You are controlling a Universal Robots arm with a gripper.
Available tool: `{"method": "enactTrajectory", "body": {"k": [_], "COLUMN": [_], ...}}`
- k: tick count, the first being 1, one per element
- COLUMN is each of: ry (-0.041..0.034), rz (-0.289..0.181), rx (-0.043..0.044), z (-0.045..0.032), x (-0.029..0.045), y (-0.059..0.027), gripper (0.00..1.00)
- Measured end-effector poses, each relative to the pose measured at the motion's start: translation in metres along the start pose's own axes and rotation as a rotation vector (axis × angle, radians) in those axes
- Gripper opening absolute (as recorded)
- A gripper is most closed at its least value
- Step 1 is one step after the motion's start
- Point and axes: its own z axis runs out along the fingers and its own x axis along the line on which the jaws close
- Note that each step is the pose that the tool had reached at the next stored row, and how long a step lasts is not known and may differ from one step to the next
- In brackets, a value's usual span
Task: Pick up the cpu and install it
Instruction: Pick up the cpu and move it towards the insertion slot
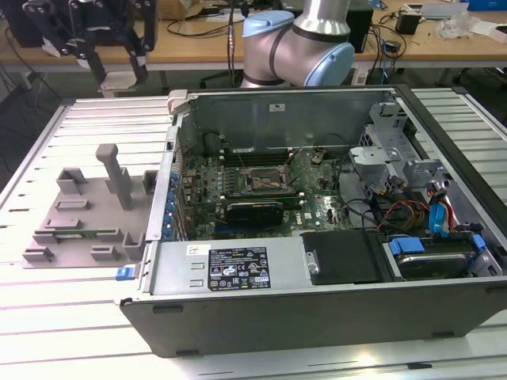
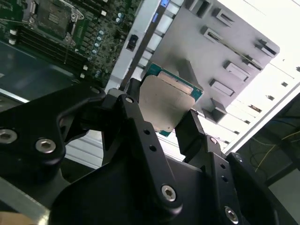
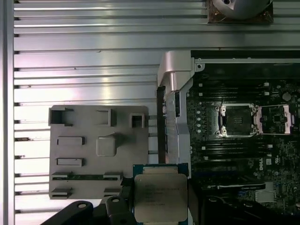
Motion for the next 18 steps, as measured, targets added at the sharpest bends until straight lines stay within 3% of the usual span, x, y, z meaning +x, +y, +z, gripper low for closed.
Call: {"method": "enactTrajectory", "body": {"k": [9, 10, 12, 13, 18], "ry": [-0.0001, 0.0000, -0.0001, -0.0001, 0.0000], "rz": [0.000, 0.000, 0.000, 0.000, 0.000], "rx": [-0.0001, 0.0000, 0.0000, -0.0001, 0.0000], "z": [0.0017, 0.0021, 0.0024, 0.0028, 0.0035], "x": [-0.0430, -0.0533, -0.0609, -0.0691, -0.0894], "y": [0.0014, 0.0017, 0.0020, 0.0023, 0.0029], "gripper": [0.55, 0.55, 0.55, 0.55, 0.55]}}
